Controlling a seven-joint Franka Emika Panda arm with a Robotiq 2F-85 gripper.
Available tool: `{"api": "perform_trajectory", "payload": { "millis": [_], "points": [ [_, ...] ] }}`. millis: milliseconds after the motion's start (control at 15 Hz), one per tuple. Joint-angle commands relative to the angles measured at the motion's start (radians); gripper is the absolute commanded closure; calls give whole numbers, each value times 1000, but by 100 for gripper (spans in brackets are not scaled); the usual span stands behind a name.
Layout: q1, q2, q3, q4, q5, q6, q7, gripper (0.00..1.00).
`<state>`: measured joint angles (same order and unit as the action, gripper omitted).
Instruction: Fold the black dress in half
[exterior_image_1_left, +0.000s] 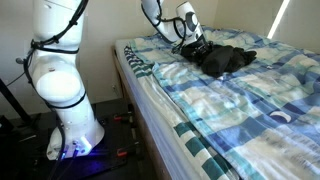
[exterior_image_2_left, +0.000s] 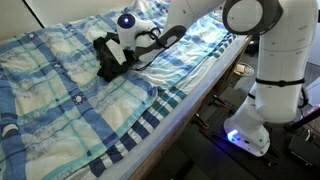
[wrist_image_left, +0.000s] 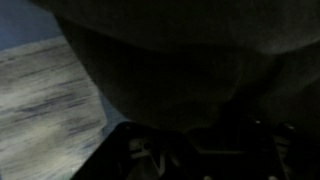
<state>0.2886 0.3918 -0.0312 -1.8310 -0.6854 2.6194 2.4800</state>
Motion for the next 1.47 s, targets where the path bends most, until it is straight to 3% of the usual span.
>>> {"api": "perform_trajectory", "payload": {
  "millis": [0, 267, 533, 800, 1000, 1067, 1400],
  "points": [
    [2, 3, -23, -5, -10, 53, 13, 72],
    [10, -15, -30, -16, 0, 26, 27, 100],
    [30, -88, -7, -50, 50, -108, 21, 98],
    [83, -199, 23, -64, 31, -355, 108, 97],
    [91, -271, 87, -48, 38, -552, 175, 97],
    [167, -289, 3, -12, 88, -613, 122, 97],
    [234, -369, -23, 43, 127, -857, 125, 97]
  ]
}}
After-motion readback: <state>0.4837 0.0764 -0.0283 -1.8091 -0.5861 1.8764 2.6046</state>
